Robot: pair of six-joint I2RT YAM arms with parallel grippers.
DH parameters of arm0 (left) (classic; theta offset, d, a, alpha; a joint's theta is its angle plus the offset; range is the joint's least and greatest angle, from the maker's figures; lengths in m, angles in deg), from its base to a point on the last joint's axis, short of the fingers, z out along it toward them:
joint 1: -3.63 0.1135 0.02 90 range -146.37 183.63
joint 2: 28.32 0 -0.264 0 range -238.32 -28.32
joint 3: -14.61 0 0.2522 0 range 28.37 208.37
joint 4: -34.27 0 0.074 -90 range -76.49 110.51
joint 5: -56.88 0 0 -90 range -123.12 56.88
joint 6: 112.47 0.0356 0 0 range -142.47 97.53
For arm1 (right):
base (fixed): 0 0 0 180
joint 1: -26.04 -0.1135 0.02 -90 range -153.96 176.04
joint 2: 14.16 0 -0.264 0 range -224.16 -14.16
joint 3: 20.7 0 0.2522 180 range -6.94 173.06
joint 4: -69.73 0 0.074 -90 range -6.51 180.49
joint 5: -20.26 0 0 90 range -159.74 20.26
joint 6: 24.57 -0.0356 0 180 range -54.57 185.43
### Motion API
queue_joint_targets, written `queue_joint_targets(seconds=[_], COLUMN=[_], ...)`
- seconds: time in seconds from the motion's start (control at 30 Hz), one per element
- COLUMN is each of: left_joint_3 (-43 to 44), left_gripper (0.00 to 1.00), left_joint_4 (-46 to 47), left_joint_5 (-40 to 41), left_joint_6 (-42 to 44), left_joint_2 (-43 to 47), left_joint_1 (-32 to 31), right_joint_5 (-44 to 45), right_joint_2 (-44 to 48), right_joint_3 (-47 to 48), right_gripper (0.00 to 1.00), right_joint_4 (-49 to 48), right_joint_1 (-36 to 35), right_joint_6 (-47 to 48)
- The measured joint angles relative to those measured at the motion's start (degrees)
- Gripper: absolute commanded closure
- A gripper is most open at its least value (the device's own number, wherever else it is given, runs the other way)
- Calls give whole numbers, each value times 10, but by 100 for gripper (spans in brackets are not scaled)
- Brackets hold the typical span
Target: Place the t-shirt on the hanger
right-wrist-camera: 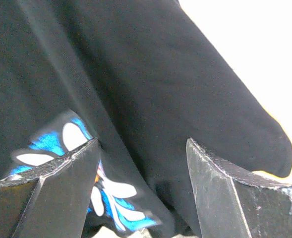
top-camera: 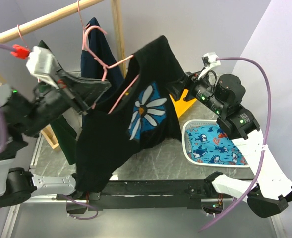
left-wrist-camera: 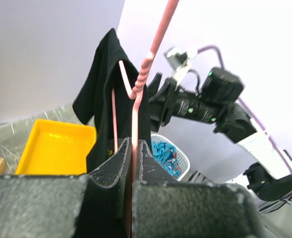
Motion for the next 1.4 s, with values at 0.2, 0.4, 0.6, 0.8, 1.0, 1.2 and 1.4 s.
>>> queue_joint_targets(seconds=[0.2, 0.4, 0.6, 0.8, 1.0, 1.2, 1.4], left_joint_3=[-34, -265, -408, -430, -447, -463, -473], left_gripper=[99, 99, 99, 99, 99, 99, 99], left_joint_4=[4, 51, 82, 138, 166, 184, 198], left_joint_5=[2, 0, 1, 7, 14, 18, 23], left_joint_6=[1, -16, -37, -45, -47, -47, -44], left_joint_2=[21, 59, 39, 37, 37, 34, 20], left_joint_1=[0, 0, 1, 1, 1, 1, 1], right_joint_5=[-54, -96, -95, -70, -48, -33, -31], right_joint_2=[11, 40, 72, 47, 0, -13, -28], right_joint_3=[-52, -62, -66, -69, -90, -90, -91], right_gripper=[25, 27, 27, 28, 30, 39, 54], right_joint_4=[-27, -39, -84, -131, -141, -151, -178], right_joint_1=[11, -14, -85, -90, -90, -90, -90], right_joint_6=[-16, -66, -148, -239, -306, -351, -375])
